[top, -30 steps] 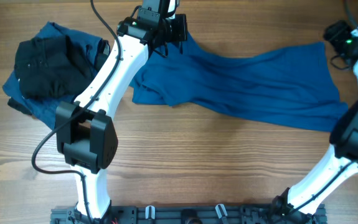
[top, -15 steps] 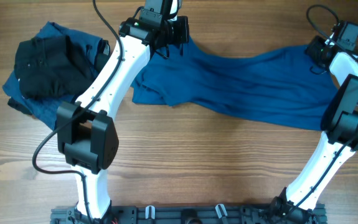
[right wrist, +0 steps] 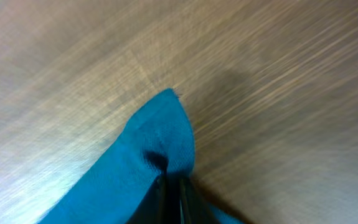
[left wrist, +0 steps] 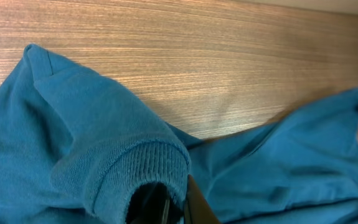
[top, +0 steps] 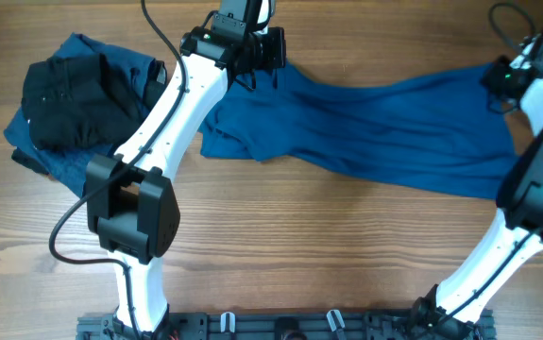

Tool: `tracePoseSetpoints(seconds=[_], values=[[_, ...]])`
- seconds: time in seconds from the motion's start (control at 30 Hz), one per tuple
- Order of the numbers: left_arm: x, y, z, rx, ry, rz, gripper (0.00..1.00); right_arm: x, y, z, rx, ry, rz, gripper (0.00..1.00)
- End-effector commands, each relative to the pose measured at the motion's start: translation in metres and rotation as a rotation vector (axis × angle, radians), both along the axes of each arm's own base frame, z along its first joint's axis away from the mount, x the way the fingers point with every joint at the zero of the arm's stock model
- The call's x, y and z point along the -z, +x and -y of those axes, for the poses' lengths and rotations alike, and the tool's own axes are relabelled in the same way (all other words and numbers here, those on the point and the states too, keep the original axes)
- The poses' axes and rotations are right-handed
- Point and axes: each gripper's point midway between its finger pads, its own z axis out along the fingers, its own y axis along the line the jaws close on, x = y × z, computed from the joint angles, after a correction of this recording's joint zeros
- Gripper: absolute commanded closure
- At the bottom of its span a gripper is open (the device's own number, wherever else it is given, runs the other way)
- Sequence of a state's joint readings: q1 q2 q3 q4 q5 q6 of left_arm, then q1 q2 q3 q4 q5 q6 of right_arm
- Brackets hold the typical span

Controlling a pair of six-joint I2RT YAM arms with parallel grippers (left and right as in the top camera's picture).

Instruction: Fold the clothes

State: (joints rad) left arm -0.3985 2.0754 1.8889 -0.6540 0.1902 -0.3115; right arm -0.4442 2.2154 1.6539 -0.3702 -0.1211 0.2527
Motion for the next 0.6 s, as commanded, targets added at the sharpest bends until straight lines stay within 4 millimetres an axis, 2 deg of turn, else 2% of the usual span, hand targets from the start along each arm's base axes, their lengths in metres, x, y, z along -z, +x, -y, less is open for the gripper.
tracePoseSetpoints(seconds=[0.0, 0.07, 0.17, 0.33, 0.47, 0.57], values=[[-0.014, -0.004, -0.002, 0.012, 0.013, 0.022, 0.95, -0.055, -0.008, 0.005, 0.015, 0.041, 0.080, 0.96], [-0.011, -0.006, -0.004, 0.013, 0.022, 0.009, 0.96, -0.059, -0.016, 0.006, 0.035, 0.079, 0.073, 0.96], [-0.006, -0.012, -0.011, 0.005, 0.036, -0.028, 0.96, -0.060, -0.039, 0.009, 0.095, 0.136, 0.019, 0.96], [0.001, -0.029, -0.021, 0.001, 0.066, -0.104, 0.96, -0.041, -0.075, 0.005, 0.133, 0.203, -0.126, 0.96], [0.015, -0.053, -0.031, 0.001, 0.113, -0.218, 0.96, -0.033, -0.092, -0.002, 0.144, 0.229, -0.202, 0.96], [0.024, -0.064, -0.045, -0.022, 0.168, -0.277, 0.96, -0.023, -0.118, -0.007, 0.174, 0.235, -0.319, 0.95]])
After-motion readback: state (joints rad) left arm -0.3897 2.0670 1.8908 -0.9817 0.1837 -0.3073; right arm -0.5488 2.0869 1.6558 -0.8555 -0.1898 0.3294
